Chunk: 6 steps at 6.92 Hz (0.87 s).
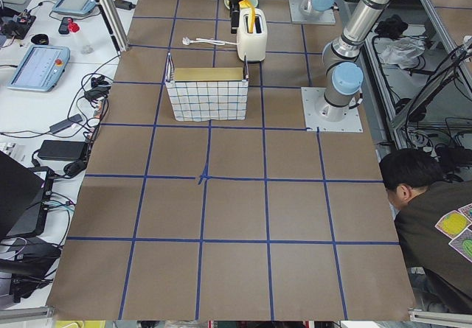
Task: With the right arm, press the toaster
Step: 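Move the right gripper down toward the toaster's side lever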
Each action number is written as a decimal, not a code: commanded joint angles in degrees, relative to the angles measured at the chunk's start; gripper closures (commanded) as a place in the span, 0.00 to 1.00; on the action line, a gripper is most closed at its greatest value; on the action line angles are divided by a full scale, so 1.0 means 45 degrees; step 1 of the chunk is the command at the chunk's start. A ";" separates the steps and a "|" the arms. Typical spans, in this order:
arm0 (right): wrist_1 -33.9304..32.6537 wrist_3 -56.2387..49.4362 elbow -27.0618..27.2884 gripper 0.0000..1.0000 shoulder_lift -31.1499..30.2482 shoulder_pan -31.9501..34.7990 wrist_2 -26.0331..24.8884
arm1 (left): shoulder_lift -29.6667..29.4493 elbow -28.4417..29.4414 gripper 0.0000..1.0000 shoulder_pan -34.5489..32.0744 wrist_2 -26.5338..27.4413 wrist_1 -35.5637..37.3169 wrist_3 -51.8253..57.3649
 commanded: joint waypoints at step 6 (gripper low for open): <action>-0.0229 0.0422 0.3131 1.00 -0.0419 0.0020 0.2061 | 0.0000 0.0000 0.00 0.0000 0.0000 -0.0005 0.0000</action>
